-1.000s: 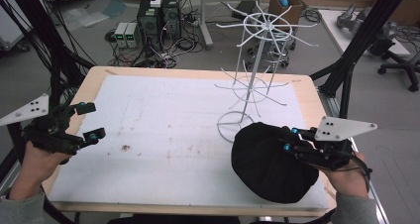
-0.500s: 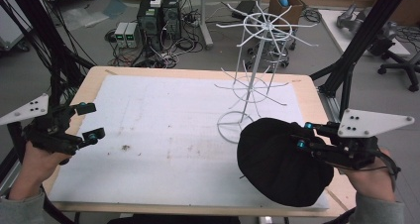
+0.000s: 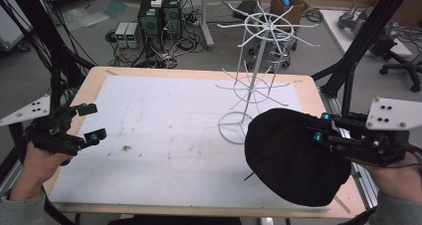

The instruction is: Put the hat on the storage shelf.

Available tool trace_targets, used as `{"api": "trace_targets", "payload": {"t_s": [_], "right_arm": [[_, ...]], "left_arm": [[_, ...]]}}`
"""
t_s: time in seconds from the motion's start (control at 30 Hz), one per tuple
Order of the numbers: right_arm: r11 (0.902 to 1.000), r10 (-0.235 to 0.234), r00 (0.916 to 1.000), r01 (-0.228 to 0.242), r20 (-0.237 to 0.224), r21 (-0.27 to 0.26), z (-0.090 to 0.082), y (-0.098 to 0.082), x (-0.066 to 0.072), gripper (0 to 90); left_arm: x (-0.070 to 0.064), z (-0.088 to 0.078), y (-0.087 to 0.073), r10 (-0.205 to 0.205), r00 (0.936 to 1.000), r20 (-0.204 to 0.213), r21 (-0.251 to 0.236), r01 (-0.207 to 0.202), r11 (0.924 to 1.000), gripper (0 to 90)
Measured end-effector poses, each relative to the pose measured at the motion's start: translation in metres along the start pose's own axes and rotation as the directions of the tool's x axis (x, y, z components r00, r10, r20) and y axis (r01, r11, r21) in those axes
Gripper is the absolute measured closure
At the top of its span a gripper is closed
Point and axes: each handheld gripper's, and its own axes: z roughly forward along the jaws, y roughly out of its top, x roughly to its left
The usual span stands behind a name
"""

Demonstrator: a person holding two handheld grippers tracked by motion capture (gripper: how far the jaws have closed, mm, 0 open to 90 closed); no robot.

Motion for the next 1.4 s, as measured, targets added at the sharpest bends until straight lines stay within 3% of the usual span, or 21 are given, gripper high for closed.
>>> {"api": "trace_targets", "payload": {"t_s": [0.23, 0.57, 0.83, 1.1, 1.4], "right_arm": [[0.9985, 0.023, 0.9996, -0.024, -0.013, -0.050, -0.013, 0.010, -0.012, 72.2], [0.9990, 0.020, 0.9998, -0.020, -0.002, -0.039, -0.021, 0.030, -0.020, 72.2], [0.9970, 0.029, 0.9996, -0.029, 0.000, -0.071, -0.034, 0.044, -0.025, 72.1], [0.9972, 0.024, 0.9997, -0.023, 0.011, -0.071, -0.042, 0.054, -0.026, 72.0], [0.9956, 0.033, 0.9994, -0.033, -0.009, -0.088, -0.052, 0.074, -0.030, 72.2]], "left_arm": [[0.001, 0.000, 0.000, 0.000, 1.0000, 0.002, 0.001, 0.000, 1.0000, 1.7], [0.000, -0.002, 0.001, 0.002, 1.0000, 0.001, 0.001, -0.002, 1.0000, 1.7], [0.001, -0.001, 0.001, -0.001, 1.0000, 0.000, 0.000, 0.001, 1.0000, 1.7], [0.002, 0.000, -0.001, -0.004, 1.0000, 0.000, 0.004, 0.004, 1.0000, 1.7], [0.002, 0.001, -0.001, -0.007, 1.0000, -0.001, 0.007, 0.007, 0.9999, 1.7]]}}
